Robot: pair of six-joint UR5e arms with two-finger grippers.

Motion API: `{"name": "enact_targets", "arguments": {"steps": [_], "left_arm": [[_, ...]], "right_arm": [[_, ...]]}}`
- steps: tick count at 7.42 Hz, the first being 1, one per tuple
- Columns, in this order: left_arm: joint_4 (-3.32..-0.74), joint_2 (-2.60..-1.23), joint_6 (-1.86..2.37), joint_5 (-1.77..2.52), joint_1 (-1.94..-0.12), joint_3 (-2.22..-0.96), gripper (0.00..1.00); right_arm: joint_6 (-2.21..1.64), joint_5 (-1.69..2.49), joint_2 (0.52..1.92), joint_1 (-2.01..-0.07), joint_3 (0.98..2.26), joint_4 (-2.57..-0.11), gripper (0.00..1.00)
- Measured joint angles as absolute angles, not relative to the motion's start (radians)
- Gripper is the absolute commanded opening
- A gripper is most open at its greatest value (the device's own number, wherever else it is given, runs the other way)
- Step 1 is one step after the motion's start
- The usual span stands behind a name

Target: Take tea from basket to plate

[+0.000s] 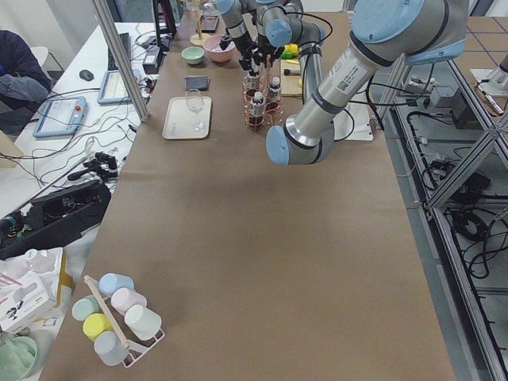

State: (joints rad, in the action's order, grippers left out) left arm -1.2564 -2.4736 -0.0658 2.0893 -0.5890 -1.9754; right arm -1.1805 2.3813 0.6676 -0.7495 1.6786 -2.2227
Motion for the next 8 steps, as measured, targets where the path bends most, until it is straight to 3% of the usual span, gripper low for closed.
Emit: {"name": "enact_targets", "arguments": {"steps": [8], "left_arm": [[-1.256,-2.471,-0.066,2.09,-0.589,-1.976,0.0]], "right_arm": [[-1.181,2.376,0.668,-0.754,1.692,-2.244,0.52]]}}
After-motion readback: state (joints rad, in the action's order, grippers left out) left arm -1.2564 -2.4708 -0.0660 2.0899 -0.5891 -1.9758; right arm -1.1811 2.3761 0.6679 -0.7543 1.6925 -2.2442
